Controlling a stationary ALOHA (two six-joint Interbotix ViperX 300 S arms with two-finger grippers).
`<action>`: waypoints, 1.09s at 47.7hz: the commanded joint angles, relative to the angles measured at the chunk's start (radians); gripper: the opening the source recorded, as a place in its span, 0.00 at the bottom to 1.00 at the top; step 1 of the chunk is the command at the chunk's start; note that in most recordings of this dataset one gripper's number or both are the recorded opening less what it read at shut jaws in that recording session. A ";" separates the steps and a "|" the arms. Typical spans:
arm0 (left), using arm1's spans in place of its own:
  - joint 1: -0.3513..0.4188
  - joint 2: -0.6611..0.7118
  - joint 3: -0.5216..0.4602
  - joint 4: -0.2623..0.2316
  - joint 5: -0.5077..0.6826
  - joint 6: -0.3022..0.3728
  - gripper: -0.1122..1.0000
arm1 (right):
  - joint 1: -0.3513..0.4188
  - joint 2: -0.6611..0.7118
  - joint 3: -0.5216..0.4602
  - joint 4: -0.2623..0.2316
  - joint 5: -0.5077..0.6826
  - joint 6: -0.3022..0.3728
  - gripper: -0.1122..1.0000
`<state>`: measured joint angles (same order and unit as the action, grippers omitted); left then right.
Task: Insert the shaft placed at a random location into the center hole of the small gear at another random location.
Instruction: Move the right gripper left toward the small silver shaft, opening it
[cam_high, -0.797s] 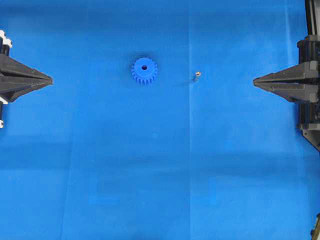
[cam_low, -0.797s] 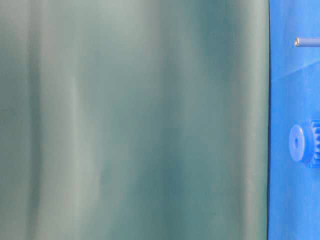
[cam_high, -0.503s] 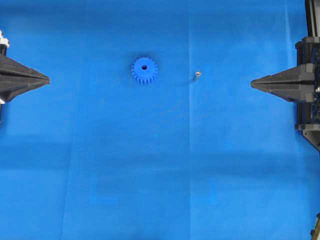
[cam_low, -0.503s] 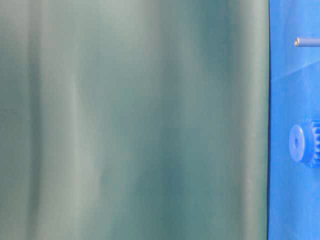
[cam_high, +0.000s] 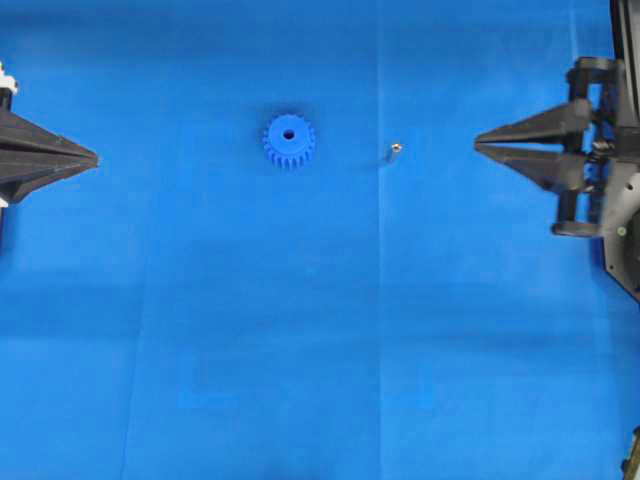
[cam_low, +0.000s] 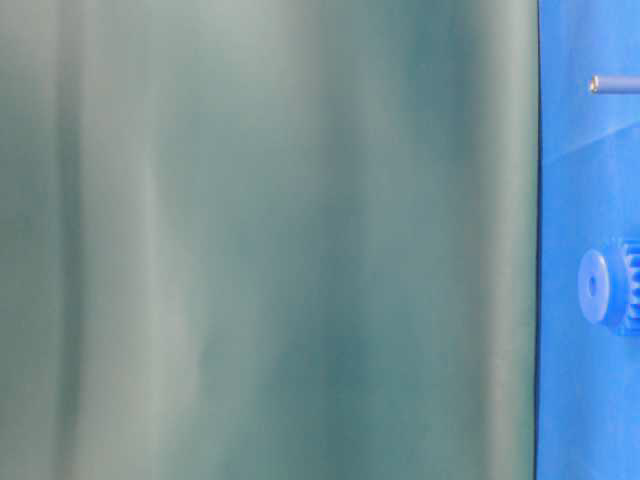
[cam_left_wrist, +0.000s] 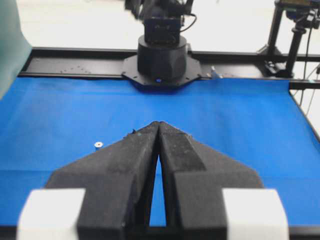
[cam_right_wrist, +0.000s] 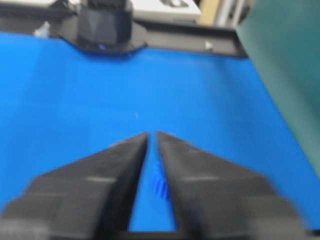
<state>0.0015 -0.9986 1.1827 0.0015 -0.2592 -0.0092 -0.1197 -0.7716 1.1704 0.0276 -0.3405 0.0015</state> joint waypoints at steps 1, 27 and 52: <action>0.000 0.003 -0.012 0.000 -0.005 -0.002 0.10 | -0.011 0.075 -0.008 0.014 -0.041 0.002 0.36; 0.000 0.002 -0.005 0.000 -0.006 -0.003 0.10 | -0.048 0.606 -0.017 0.156 -0.368 0.002 0.73; 0.011 0.002 0.005 0.000 -0.005 -0.003 0.10 | -0.054 0.838 -0.081 0.235 -0.436 0.000 0.72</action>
<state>0.0092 -1.0002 1.1965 0.0015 -0.2592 -0.0123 -0.1718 0.0660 1.1045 0.2577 -0.7624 0.0015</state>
